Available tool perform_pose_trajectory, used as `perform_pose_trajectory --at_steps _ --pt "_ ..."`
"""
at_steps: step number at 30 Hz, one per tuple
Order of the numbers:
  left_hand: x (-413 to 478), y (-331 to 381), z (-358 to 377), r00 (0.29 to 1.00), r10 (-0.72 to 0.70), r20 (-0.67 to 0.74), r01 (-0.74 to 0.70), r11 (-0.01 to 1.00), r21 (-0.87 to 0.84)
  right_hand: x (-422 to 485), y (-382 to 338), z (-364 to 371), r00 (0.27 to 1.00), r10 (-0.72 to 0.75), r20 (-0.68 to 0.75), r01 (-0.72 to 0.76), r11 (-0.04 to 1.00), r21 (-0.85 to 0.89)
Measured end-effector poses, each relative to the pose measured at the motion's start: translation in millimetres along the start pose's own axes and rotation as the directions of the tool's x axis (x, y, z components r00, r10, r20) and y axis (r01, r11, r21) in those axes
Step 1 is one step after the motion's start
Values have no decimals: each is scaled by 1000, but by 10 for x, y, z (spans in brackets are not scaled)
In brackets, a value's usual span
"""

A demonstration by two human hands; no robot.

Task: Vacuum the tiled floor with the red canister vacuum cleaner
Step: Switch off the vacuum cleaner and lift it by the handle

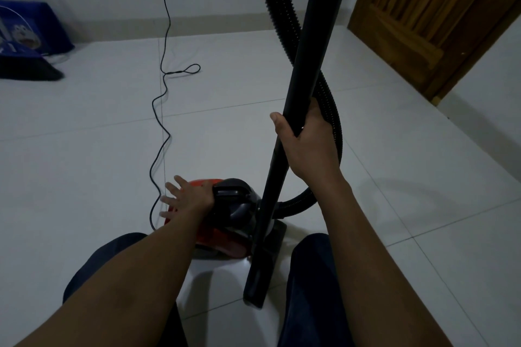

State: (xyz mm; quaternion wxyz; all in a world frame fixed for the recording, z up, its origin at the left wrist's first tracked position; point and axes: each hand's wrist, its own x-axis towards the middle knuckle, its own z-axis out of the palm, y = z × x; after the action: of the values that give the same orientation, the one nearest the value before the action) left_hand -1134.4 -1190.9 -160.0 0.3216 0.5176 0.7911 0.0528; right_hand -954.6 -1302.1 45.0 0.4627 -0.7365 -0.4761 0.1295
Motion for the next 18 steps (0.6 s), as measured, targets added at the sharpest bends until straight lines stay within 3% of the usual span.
perform_pose_trajectory --at_steps 18 --pt "48 -15 36 1000 -5 22 6 999 -45 -12 39 1 1000 -2 -30 1 1000 -1"
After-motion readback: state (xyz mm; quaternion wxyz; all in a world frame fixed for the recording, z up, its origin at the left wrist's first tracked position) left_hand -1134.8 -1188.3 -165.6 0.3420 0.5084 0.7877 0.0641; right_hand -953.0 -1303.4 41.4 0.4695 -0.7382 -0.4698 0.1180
